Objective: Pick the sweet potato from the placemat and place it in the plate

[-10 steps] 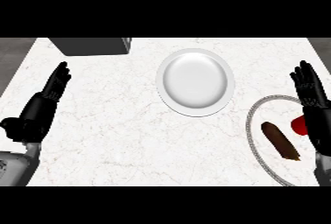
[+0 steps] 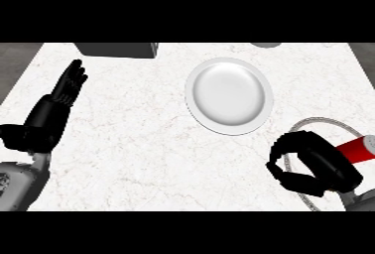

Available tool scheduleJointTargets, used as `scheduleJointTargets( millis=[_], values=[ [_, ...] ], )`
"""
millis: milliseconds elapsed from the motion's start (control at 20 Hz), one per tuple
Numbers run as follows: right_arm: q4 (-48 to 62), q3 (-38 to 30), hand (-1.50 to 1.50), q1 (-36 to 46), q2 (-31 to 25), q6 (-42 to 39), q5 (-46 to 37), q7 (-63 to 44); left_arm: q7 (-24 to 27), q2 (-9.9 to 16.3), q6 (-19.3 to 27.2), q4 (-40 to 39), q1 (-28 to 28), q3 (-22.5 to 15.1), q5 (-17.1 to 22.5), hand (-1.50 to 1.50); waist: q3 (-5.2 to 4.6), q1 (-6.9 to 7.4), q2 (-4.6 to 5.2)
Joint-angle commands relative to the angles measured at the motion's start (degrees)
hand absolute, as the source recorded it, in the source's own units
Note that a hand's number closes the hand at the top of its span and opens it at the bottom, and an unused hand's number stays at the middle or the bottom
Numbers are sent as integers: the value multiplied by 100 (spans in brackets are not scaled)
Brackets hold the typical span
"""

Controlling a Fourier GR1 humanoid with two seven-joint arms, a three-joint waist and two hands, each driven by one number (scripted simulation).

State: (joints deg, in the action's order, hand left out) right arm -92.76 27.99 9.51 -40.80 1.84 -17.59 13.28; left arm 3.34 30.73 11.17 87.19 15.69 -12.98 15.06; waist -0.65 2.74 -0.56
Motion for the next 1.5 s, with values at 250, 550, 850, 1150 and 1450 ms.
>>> scheduleJointTargets(
  millis=[250,550,850,1150,1450],
  values=[
    [1860,694,-150,-1205,1218,2256,-1128,2039,-193,37,-185,112,-83,401,309,0,81,-244,73],
    [1418,219,-150,-857,1161,1955,-1170,2356,-837,-179,-40,507,-12,412,-15,0,67,-269,48],
    [-477,616,-150,-1087,408,1589,-3203,-500,-653,-14,-241,335,-36,633,142,0,30,-423,-11],
    [-1104,551,-150,-985,-116,-47,-4340,-2498,-661,-15,-291,331,-93,692,196,0,13,-447,-23],
    [-1611,987,-150,-906,40,-2237,-4899,-4112,-643,-183,-272,402,-141,556,111,0,36,-333,28]
  ],
)
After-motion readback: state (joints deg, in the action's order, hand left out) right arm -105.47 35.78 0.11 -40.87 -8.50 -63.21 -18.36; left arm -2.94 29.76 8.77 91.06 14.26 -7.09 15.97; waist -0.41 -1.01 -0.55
